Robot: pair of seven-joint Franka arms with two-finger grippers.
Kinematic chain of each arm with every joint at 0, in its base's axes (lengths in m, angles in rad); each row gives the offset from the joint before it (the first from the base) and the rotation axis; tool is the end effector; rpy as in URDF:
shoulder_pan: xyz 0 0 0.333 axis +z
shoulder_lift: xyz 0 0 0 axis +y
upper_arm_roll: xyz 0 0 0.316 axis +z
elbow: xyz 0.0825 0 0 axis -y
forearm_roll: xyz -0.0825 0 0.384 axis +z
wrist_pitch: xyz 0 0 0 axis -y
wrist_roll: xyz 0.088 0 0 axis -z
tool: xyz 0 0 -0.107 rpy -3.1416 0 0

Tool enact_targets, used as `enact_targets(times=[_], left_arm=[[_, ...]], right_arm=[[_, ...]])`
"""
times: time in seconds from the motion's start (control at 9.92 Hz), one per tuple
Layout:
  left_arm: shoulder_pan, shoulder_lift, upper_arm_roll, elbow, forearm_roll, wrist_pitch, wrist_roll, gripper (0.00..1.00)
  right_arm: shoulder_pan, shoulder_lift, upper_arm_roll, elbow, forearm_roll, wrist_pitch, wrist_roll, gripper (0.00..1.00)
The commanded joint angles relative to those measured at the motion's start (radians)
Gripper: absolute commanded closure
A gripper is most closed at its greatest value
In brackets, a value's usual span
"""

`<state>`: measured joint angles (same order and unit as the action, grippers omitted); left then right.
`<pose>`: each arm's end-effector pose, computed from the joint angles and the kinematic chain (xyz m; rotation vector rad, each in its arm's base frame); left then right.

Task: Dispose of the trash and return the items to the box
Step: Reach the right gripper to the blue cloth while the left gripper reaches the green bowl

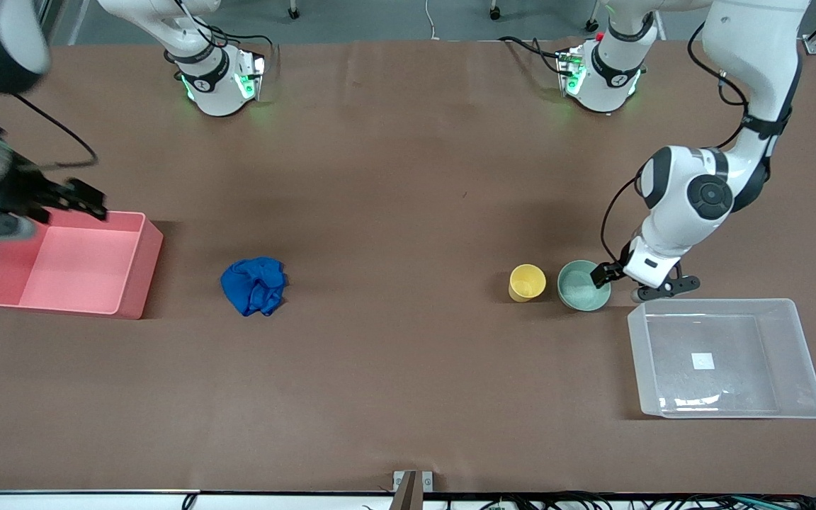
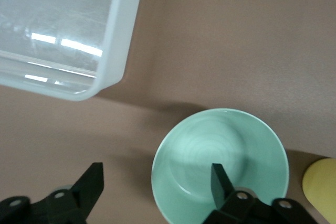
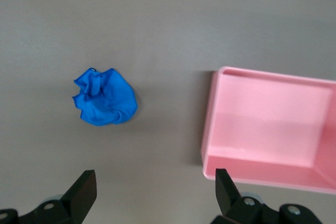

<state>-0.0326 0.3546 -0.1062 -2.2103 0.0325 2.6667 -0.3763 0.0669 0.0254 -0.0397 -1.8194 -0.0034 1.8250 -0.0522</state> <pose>0.5587 -0.0792 0.2274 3.0738 0.3361 0.1480 0.5682 0.0154 0.5136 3.1349 0.1259 -0.0311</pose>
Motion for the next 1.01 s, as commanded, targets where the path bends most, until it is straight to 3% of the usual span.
enact_targets(times=[0.0,0.4,0.5,0.71,0.91], left_arm=[[-0.003,0.064,-0.003,-0.006,-0.005,0.047,-0.007,0.41],[-0.004,0.093,-0.004,0.000,-0.003,0.047,-0.004,1.00],[-0.004,0.087,-0.013,0.001,-0.003,0.047,0.000,1.00],[0.000,0.000,-0.023,0.006,-0.003,0.010,0.005,1.00],[0.009,-0.092,-0.023,0.090,-0.003,-0.159,0.026,1.00]], right_arm=[[0.056,0.062,-0.002,-0.067,0.006,0.126,0.002,0.01],[0.146,0.247,-0.002,-0.158,0.008,0.406,0.002,0.02],[0.177,0.327,0.000,-0.158,0.008,0.484,0.002,0.02],[0.232,0.390,0.000,-0.170,0.008,0.527,0.017,0.02],[0.244,0.419,0.000,-0.172,0.008,0.528,0.018,0.03]])
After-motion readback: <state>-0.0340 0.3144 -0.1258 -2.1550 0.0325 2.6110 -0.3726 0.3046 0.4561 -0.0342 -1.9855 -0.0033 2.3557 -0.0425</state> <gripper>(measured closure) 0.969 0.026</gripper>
